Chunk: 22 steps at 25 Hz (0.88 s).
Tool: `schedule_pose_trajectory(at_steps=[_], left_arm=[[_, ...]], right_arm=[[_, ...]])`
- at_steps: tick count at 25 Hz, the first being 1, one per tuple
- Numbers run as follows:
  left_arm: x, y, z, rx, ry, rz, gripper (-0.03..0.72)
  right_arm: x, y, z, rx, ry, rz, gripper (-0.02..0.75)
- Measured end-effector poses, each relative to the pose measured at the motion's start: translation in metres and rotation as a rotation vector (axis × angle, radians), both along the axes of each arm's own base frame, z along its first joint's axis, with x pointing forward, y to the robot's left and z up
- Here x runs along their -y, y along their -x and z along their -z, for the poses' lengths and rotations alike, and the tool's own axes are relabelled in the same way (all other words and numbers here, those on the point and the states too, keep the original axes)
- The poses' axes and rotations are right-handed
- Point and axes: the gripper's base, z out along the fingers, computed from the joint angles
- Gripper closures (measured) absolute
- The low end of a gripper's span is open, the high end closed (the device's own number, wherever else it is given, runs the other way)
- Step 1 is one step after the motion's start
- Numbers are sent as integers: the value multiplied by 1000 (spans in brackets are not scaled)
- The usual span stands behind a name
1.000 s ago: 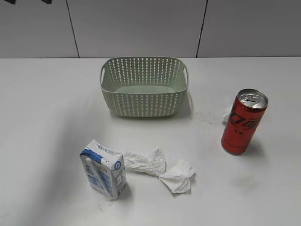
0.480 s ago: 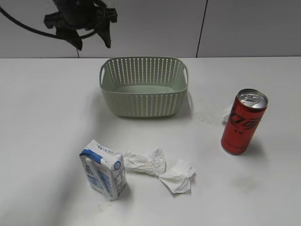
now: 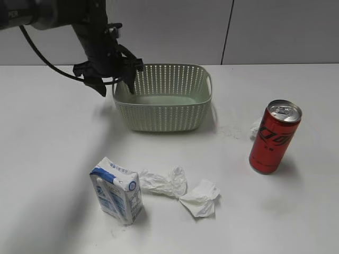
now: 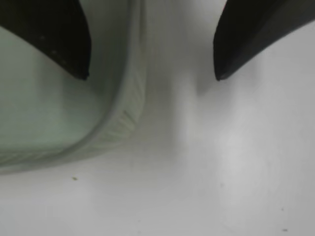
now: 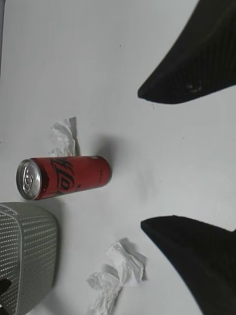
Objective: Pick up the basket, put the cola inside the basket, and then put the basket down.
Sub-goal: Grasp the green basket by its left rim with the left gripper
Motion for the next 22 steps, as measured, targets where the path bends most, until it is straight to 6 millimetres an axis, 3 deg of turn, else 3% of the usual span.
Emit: schedule_pose_trajectory(at_steps=[4,7,11,17,20,22], left_arm=[[0,0,14,-33,-9,0,120],[1,0,13,-37,-1,-1,198],[3,3,15,-80,11,-4,472],[2,10,16,-161,3,9,471],[1,13,7,-166,4,13,467],[1,15,-8,-144,12,15,593]], right_arm=[[0,0,0,0,0,0,187],[0,0,0,0,0,0,187],[0,0,0,0,0,0,187],[0,0,0,0,0,0,187],[0,0,0,0,0,0,187],[0,0,0,0,0,0,187]])
